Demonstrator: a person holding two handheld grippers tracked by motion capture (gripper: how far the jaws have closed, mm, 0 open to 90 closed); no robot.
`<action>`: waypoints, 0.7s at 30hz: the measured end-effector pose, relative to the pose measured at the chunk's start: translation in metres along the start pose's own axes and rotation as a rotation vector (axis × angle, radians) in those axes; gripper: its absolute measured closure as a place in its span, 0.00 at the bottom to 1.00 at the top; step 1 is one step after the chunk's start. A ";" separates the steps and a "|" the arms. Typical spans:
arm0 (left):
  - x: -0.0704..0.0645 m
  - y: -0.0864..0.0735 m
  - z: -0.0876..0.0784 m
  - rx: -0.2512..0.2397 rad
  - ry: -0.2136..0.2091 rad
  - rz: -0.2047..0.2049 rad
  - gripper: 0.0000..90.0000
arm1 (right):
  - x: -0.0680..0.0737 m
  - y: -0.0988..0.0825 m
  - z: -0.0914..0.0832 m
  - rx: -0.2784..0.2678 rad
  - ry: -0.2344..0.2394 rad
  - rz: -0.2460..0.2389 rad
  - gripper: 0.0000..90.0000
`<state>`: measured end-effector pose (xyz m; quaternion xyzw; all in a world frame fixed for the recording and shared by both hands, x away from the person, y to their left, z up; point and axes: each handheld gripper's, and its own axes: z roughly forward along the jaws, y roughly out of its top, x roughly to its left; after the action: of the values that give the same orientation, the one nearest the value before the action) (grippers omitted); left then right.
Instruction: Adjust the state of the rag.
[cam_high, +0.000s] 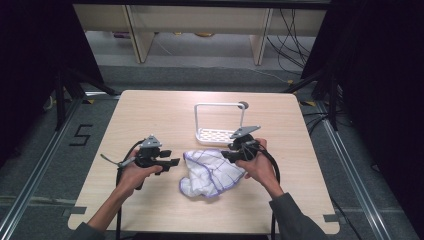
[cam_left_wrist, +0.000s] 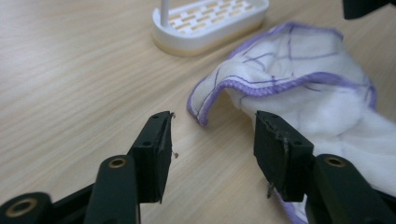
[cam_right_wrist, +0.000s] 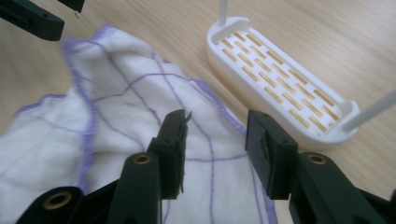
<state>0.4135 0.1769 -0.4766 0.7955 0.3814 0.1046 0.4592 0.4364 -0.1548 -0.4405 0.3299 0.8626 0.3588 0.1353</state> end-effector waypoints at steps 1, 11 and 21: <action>-0.005 -0.001 -0.005 -0.007 -0.005 0.006 0.51 | 0.001 -0.004 -0.007 -0.019 0.000 -0.011 0.63; -0.086 -0.007 -0.022 -0.016 -0.130 0.132 0.49 | 0.003 -0.054 -0.047 0.002 -0.035 0.073 0.61; -0.124 -0.012 0.014 0.030 -0.163 0.219 0.51 | -0.012 -0.081 -0.056 0.021 -0.040 0.142 0.59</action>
<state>0.3295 0.0845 -0.4711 0.8449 0.2554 0.0834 0.4626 0.3811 -0.2350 -0.4585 0.3988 0.8378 0.3519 0.1235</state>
